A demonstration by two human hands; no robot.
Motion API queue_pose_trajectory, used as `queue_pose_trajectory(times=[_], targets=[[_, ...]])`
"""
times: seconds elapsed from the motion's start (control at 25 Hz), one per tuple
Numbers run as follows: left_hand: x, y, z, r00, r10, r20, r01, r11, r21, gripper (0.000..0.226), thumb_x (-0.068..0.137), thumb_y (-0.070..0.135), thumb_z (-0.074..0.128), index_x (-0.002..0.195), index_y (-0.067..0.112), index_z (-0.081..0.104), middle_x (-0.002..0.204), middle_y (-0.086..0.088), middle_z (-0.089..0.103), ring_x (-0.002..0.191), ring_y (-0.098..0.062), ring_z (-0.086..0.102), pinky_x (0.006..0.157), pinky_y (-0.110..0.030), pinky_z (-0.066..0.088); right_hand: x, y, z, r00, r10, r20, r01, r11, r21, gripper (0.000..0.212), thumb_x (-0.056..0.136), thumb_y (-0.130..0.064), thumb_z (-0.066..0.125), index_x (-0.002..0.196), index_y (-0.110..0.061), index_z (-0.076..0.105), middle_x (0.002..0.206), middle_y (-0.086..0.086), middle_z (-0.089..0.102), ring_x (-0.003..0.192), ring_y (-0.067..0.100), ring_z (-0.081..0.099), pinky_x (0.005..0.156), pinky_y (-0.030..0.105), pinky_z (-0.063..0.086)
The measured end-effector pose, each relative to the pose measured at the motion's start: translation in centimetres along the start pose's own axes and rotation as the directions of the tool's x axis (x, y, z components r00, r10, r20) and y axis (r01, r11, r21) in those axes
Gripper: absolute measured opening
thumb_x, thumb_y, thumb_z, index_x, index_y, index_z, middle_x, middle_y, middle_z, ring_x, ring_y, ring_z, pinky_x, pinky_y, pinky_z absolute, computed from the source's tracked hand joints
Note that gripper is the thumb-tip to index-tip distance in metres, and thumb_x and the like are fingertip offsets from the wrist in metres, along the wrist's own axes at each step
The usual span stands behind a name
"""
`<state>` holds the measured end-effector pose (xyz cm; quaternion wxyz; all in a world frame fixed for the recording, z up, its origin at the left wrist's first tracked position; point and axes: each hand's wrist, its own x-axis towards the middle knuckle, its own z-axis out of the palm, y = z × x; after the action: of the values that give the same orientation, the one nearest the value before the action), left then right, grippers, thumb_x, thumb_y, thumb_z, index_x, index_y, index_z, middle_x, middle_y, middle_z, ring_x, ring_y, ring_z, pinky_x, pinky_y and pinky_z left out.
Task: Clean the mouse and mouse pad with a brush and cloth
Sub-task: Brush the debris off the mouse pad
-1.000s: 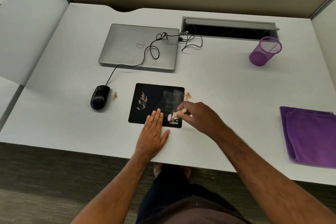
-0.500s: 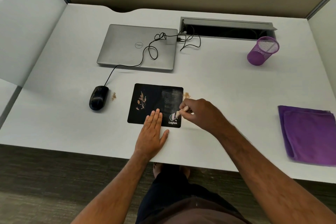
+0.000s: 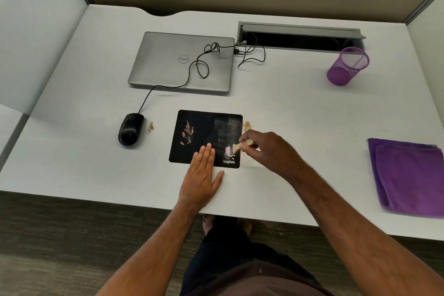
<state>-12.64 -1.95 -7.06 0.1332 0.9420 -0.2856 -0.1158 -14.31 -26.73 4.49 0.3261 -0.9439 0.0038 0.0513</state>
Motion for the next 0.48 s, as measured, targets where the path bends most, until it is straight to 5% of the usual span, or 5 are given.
queue_pose_trajectory(times=[0.2,0.36,0.48], targets=[[0.0,0.0,0.1,1.000,-0.002,0.003,0.002,1.000,0.022,0.077,0.105,0.058,0.019,0.165,0.010,0.006,0.173,-0.004,-0.003,0.160,-0.016,-0.008,0.130,-0.036,-0.002,0.4,0.9,0.6,0.995,0.101,-0.011,-0.101,0.992,-0.081,0.014,0.097,-0.032,0.066,0.109,-0.025,0.069,0.087,0.001,0.073,0.059,0.011,0.051,0.061,0.026,0.035],[0.1,-0.1,0.2,1.000,-0.008,0.002,0.008,1.000,0.011,0.077,0.105,0.058,0.020,0.165,0.011,0.007,0.173,-0.004,-0.002,0.160,-0.016,-0.008,0.129,-0.035,-0.003,0.8,1.3,-0.3,0.982,0.132,-0.133,-0.134,0.991,-0.001,0.013,0.096,-0.033,0.070,0.105,-0.024,0.069,0.088,-0.004,0.076,0.073,0.019,0.068,0.062,0.028,0.045],[0.1,-0.2,0.3,1.000,-0.010,0.002,0.010,1.000,0.029,0.077,0.106,0.058,0.020,0.165,0.011,0.006,0.174,-0.004,-0.003,0.160,-0.016,-0.009,0.130,-0.035,-0.003,1.3,0.5,0.7,0.991,0.132,-0.016,-0.129,0.986,0.101,0.012,0.093,-0.034,0.072,0.100,-0.025,0.071,0.083,-0.006,0.076,0.074,0.015,0.069,0.068,0.033,0.054]])
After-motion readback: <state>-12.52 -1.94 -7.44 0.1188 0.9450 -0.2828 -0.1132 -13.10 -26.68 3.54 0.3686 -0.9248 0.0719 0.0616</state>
